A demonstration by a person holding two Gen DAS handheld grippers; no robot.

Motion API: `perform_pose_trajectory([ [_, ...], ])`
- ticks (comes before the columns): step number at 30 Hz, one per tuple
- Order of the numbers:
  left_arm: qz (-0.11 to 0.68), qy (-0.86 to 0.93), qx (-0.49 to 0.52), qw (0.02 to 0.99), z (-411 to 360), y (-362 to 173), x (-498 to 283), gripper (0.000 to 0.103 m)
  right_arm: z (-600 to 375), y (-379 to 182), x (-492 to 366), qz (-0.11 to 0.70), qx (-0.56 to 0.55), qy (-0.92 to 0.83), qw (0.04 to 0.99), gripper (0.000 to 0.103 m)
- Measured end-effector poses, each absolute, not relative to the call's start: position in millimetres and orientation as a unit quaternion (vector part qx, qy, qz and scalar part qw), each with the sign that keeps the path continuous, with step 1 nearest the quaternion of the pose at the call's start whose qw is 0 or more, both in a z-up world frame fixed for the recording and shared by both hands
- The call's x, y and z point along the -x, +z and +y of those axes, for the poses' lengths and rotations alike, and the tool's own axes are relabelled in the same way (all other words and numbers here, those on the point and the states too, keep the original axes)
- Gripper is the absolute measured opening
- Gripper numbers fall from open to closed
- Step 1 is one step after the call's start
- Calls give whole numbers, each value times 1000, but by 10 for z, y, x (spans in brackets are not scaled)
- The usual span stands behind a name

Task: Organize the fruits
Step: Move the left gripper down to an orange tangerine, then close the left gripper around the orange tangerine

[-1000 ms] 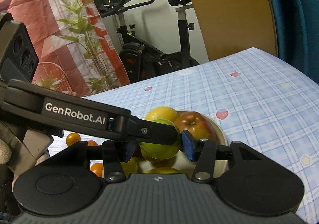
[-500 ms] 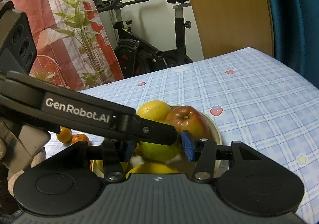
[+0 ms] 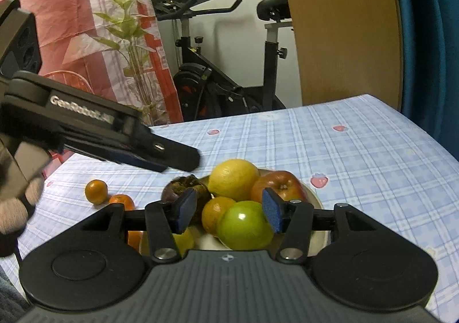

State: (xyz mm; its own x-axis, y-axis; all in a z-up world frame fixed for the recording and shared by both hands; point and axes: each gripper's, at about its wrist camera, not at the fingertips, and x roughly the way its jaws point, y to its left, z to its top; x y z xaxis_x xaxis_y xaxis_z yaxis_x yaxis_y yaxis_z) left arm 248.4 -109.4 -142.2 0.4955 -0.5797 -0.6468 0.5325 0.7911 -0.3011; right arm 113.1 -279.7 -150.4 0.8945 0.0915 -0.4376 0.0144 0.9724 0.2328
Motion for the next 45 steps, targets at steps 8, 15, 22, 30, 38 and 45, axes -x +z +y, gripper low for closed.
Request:
perform_pose_trajectory([
  [8, 368, -245, 32, 896, -242, -1265, -2538, 54, -2568, -1448, -1265, 215, -86, 54, 971, 54],
  [15, 375, -193, 44, 906, 318, -1316, -2598, 54, -2217, -1465, -1526, 223, -58, 103, 968, 54],
  [22, 393, -177, 72, 899, 621, -1516, -2719, 54, -1707, -1520, -1914, 239, -24, 161, 957, 54],
  [30, 403, -174, 138, 888, 898, -1696, -2840, 61, -1011, -1639, -2368, 261, 43, 228, 937, 54],
  [38, 416, -205, 139, 875, 871, -1854, -2891, 61, -778, -1880, -2744, 310, 55, 238, 919, 54],
  [45, 429, -224, 138, 864, 729, -1972, -2951, 61, -727, -1945, -2829, 325, 56, 241, 913, 53],
])
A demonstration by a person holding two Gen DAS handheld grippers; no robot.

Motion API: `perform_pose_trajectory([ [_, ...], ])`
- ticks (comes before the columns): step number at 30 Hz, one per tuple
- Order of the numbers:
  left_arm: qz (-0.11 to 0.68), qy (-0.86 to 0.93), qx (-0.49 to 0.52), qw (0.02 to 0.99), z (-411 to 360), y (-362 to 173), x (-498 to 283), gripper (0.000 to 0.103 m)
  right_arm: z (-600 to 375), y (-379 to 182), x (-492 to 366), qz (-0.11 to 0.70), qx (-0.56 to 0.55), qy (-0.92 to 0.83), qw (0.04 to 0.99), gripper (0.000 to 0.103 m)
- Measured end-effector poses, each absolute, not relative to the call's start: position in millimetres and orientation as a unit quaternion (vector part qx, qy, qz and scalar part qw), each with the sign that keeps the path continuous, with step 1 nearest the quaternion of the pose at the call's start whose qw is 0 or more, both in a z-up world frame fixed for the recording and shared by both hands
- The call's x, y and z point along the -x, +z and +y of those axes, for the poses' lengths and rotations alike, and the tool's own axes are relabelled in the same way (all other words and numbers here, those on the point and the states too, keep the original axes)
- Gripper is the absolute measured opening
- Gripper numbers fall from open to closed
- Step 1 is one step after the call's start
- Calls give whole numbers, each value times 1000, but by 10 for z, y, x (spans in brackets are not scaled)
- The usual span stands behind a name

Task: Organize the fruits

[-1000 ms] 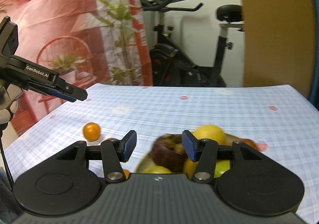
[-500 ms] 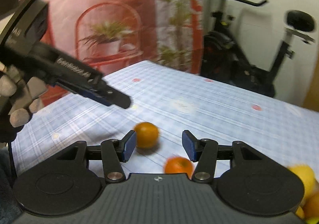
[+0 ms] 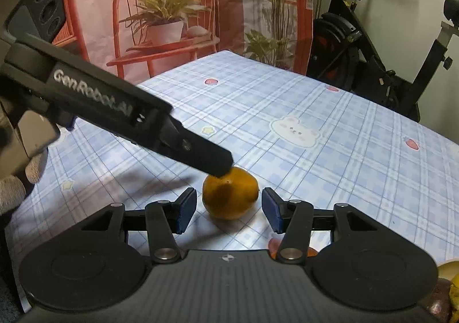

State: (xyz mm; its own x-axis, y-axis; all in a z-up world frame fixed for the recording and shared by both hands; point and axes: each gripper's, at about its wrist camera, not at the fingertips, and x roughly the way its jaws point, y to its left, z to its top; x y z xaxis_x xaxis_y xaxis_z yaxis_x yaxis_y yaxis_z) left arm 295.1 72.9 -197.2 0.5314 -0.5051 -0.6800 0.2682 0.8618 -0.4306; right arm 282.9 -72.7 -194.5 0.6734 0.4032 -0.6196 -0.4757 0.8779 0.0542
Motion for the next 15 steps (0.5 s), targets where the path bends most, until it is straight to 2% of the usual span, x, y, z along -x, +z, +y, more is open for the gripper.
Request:
perform_pose_trajectory([
  [6, 433, -233, 127, 862, 666, -2073, -2995, 57, -741, -1977, -2871, 332, 49, 236, 912, 53],
  [11, 439, -242, 118, 857, 661, -2128, -2967, 44, -736, -1982, -2885, 331, 45, 241, 911, 48],
  [15, 441, -243, 115, 857, 652, -2139, -2943, 43, -750, -1975, -2867, 331, 37, 242, 911, 47],
])
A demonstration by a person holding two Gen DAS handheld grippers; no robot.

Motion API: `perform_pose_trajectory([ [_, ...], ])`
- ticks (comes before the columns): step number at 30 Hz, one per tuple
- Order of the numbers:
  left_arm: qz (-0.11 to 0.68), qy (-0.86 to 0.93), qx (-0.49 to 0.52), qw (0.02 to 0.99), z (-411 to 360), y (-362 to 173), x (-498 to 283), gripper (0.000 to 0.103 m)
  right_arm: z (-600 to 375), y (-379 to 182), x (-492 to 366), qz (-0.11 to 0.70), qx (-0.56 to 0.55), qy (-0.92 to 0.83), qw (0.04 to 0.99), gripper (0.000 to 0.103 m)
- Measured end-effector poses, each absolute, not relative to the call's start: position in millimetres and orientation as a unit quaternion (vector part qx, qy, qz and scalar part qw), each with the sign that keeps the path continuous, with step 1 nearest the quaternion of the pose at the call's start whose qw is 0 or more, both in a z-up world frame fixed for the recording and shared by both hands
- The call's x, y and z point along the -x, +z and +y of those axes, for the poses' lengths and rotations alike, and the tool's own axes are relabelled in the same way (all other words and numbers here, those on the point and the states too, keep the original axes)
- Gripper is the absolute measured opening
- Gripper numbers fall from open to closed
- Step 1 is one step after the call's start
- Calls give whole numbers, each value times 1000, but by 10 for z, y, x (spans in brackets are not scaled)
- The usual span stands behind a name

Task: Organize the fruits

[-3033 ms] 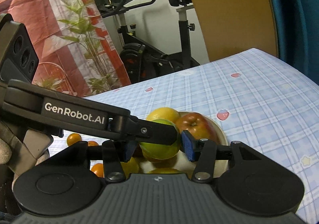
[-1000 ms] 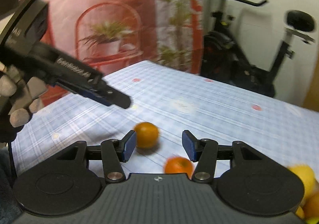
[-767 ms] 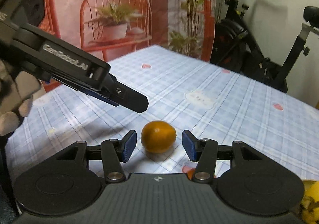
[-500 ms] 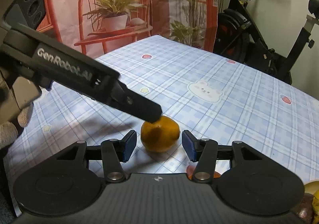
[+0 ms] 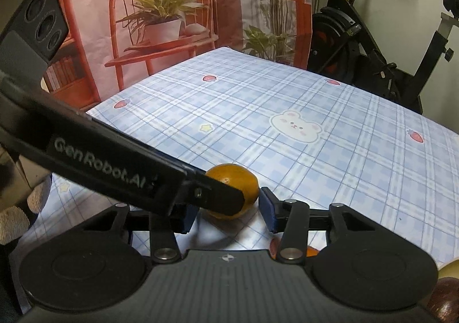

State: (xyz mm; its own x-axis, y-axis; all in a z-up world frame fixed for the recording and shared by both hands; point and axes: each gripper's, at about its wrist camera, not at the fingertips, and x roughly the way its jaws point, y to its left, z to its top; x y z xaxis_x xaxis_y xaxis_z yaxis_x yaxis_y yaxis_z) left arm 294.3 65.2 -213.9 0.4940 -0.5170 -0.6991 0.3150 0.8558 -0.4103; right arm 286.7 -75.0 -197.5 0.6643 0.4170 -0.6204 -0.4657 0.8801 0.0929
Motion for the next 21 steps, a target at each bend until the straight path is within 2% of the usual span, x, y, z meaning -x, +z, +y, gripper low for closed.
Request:
perform_pose_trajectory([
  [21, 402, -259, 74, 875, 322, -1656, -2387, 41, -1116, -1662, -2191, 280, -25, 223, 934, 47],
])
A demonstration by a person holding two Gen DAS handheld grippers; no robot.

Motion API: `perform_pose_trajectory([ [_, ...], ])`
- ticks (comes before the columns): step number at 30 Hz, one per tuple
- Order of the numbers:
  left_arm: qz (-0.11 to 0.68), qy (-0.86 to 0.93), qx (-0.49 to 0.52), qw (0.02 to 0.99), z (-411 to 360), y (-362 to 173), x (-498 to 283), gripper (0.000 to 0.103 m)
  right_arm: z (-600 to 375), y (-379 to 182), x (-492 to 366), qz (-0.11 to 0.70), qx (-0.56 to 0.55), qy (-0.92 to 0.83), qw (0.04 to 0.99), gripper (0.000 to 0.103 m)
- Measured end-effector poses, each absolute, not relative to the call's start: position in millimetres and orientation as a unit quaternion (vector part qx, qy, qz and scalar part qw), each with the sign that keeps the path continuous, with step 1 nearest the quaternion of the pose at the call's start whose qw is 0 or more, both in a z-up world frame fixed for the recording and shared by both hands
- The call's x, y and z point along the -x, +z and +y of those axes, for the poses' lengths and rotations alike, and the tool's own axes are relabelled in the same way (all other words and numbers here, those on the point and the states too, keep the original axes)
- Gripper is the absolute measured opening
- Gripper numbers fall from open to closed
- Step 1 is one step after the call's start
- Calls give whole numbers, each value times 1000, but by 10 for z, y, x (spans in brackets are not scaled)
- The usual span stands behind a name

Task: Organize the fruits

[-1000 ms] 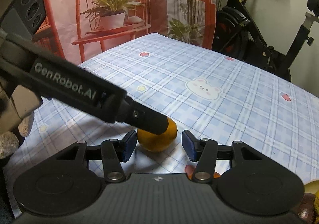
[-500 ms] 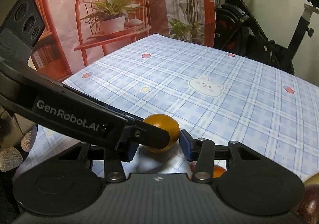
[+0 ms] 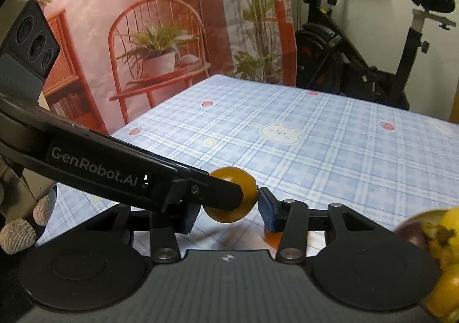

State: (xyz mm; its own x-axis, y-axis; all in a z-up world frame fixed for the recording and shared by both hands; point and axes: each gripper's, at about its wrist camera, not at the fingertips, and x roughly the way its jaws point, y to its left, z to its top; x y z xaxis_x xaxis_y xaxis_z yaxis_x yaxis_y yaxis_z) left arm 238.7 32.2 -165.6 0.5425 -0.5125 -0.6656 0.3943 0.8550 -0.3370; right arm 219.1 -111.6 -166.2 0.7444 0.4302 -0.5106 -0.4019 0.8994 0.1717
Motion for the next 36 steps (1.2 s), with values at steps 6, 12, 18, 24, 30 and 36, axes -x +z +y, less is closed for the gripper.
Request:
perform_pose_trajectory([
  [6, 393, -275, 63, 875, 34, -1527, -2300, 42, -1366, -1531, -1943, 253, -42, 207, 944, 46],
  [12, 385, -302, 60, 870, -291, -1467, -2261, 41, -1678, -1420, -1708, 237, -50, 177, 954, 44],
  [18, 408, -348, 56, 842, -757, -1639, -2252, 34, -1999, -1456, -1512, 261, -43, 132, 955, 32],
  [24, 421, -364, 66, 829, -832, -1724, -2196, 35, -2247, -1594, -1340, 282, -69, 116, 950, 30],
  [30, 390, -321, 101, 857, -67, -1431, -2232, 39, -2081, -1478, -1325, 260, -60, 174, 948, 28],
  [36, 399, -250, 107, 876, 799, -1447, -1966, 42, -1726, -1577, -1389, 292, -47, 262, 919, 30],
])
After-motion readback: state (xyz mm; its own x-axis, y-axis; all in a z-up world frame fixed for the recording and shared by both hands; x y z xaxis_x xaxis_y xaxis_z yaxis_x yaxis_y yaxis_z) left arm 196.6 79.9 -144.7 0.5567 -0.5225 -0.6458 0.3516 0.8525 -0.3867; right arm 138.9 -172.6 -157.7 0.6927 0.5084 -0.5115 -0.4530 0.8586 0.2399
